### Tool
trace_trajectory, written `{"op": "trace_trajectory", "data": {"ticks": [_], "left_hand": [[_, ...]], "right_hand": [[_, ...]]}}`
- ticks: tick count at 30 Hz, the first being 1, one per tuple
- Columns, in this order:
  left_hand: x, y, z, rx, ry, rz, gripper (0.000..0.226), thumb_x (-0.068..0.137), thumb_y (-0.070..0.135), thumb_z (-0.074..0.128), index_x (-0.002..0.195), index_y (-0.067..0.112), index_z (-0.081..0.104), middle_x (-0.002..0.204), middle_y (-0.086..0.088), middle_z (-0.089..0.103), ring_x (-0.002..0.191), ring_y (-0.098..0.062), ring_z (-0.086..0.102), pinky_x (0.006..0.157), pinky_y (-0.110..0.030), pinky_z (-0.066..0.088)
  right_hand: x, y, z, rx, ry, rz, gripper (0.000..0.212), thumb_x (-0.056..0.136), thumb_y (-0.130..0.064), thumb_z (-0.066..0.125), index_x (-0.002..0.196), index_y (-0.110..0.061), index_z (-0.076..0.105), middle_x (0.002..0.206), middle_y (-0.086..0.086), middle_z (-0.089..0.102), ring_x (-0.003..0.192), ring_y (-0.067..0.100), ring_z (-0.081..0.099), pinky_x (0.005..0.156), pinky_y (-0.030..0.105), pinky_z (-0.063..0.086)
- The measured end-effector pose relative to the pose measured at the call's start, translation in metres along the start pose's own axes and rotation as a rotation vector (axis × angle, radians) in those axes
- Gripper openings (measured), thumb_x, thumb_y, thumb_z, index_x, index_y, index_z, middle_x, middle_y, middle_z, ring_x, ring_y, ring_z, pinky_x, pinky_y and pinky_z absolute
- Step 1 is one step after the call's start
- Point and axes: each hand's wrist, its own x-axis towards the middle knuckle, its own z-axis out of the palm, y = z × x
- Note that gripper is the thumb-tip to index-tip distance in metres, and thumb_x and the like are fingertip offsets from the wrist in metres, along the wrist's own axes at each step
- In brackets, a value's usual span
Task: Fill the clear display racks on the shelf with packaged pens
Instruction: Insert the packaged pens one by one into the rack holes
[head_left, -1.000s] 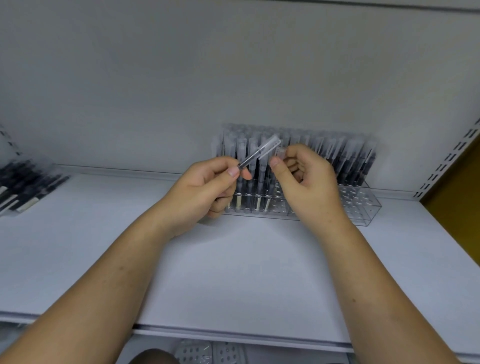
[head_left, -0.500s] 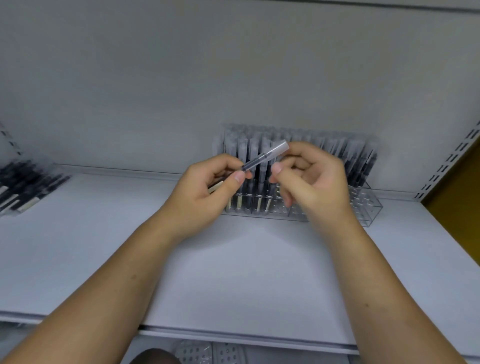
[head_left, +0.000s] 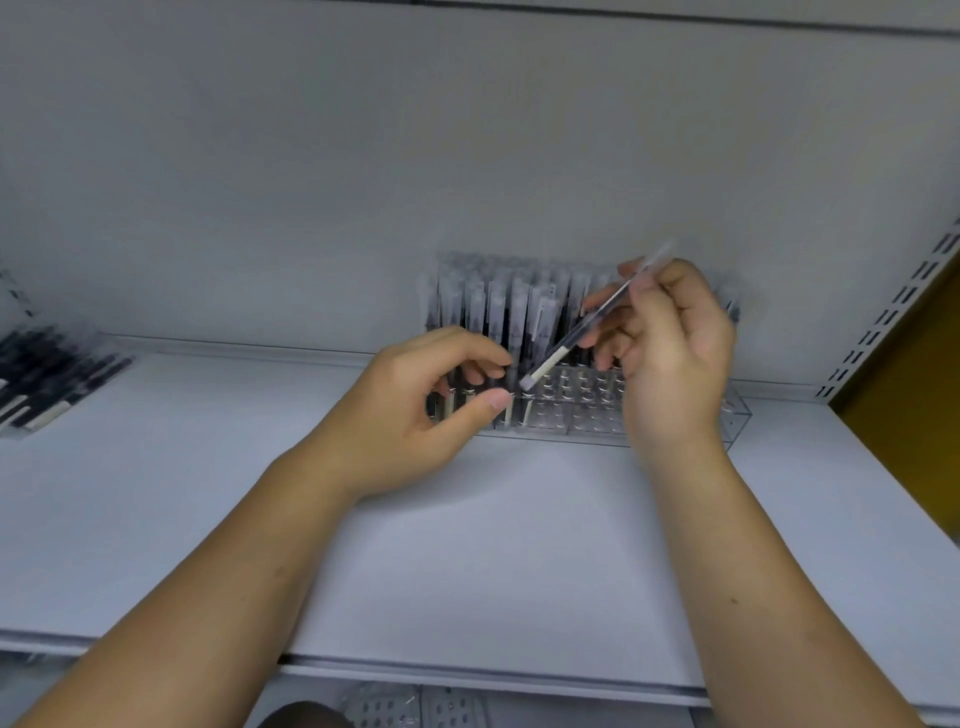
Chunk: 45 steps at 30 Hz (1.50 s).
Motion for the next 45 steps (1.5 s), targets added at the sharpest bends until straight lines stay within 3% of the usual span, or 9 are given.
{"op": "trace_trajectory", "data": {"ticks": [3, 5, 13, 18, 24, 30, 34, 39, 45], "left_hand": [[0.001, 0.004, 0.001, 0.101, -0.026, 0.085, 0.031, 0.098, 0.029, 0.067, 0.125, 0.013, 0.066, 0.114, 0.004, 0.066, 0.109, -0.015, 0.063, 0.089, -0.031, 0.051], [0.003, 0.007, 0.0, 0.167, -0.006, 0.138, 0.036, 0.098, 0.028, 0.069, 0.129, 0.01, 0.065, 0.122, 0.002, 0.066, 0.118, -0.017, 0.061, 0.097, -0.036, 0.05], [0.005, 0.009, -0.002, 0.259, 0.061, 0.182, 0.043, 0.097, 0.029, 0.069, 0.132, 0.005, 0.062, 0.127, -0.005, 0.064, 0.122, -0.024, 0.058, 0.102, -0.045, 0.047], [0.005, 0.009, -0.002, 0.257, 0.048, 0.173, 0.043, 0.097, 0.03, 0.069, 0.132, 0.006, 0.062, 0.126, -0.005, 0.064, 0.121, -0.025, 0.058, 0.101, -0.045, 0.047], [0.005, 0.012, -0.001, 0.267, 0.037, 0.169, 0.045, 0.097, 0.033, 0.067, 0.133, 0.006, 0.062, 0.126, -0.005, 0.064, 0.12, -0.024, 0.058, 0.099, -0.045, 0.047], [0.005, 0.012, -0.001, 0.285, 0.038, 0.165, 0.046, 0.097, 0.033, 0.068, 0.134, 0.007, 0.061, 0.125, -0.005, 0.065, 0.12, -0.025, 0.059, 0.097, -0.048, 0.048], [0.005, 0.012, -0.001, 0.309, 0.041, 0.168, 0.046, 0.097, 0.033, 0.069, 0.134, 0.007, 0.061, 0.125, -0.004, 0.065, 0.118, -0.025, 0.059, 0.096, -0.048, 0.048], [0.009, 0.021, -0.007, 0.397, 0.044, 0.172, 0.047, 0.097, 0.037, 0.069, 0.136, 0.01, 0.061, 0.128, -0.002, 0.065, 0.119, -0.025, 0.059, 0.096, -0.048, 0.047], [-0.004, 0.04, -0.03, 0.51, 0.021, 0.095, 0.064, 0.097, 0.052, 0.063, 0.15, 0.02, 0.048, 0.148, 0.005, 0.053, 0.139, -0.019, 0.048, 0.111, -0.043, 0.04]], "right_hand": [[0.005, 0.005, -0.005, -0.14, 0.089, -0.112, 0.007, 0.105, -0.011, 0.052, 0.103, -0.013, 0.059, 0.077, 0.007, 0.067, 0.058, 0.023, 0.06, 0.049, 0.025, 0.042], [0.005, 0.009, -0.004, -0.213, 0.064, -0.162, 0.009, 0.105, -0.011, 0.052, 0.103, -0.018, 0.057, 0.083, 0.015, 0.066, 0.067, 0.024, 0.064, 0.057, 0.022, 0.047], [0.004, 0.022, -0.008, -0.459, -0.054, -0.204, 0.005, 0.104, -0.021, 0.056, 0.105, -0.026, 0.057, 0.085, -0.004, 0.067, 0.075, 0.023, 0.069, 0.073, 0.039, 0.056], [0.001, 0.029, -0.007, -0.621, -0.138, -0.162, 0.004, 0.102, -0.024, 0.061, 0.103, -0.02, 0.062, 0.08, -0.01, 0.063, 0.075, 0.012, 0.065, 0.069, 0.032, 0.053], [-0.001, 0.03, -0.006, -0.745, -0.209, -0.094, 0.007, 0.1, -0.024, 0.065, 0.099, -0.017, 0.067, 0.075, -0.012, 0.064, 0.07, 0.0, 0.06, 0.062, 0.01, 0.043], [-0.002, 0.027, -0.005, -0.764, -0.151, -0.065, 0.008, 0.095, -0.024, 0.069, 0.098, -0.016, 0.069, 0.075, -0.012, 0.067, 0.072, 0.001, 0.063, 0.064, 0.008, 0.045], [-0.002, 0.023, -0.006, -0.719, -0.091, -0.106, 0.012, 0.093, -0.025, 0.072, 0.102, -0.02, 0.067, 0.081, -0.013, 0.067, 0.075, 0.003, 0.063, 0.068, 0.015, 0.049], [0.001, 0.009, -0.011, -0.774, -0.094, -0.21, 0.023, 0.094, -0.029, 0.07, 0.114, -0.021, 0.063, 0.109, -0.003, 0.062, 0.097, 0.01, 0.061, 0.086, 0.028, 0.052], [0.001, -0.021, -0.007, -0.861, -0.207, -0.282, 0.036, 0.094, -0.028, 0.07, 0.128, -0.021, 0.06, 0.121, -0.006, 0.055, 0.115, 0.013, 0.057, 0.1, 0.033, 0.048]]}}
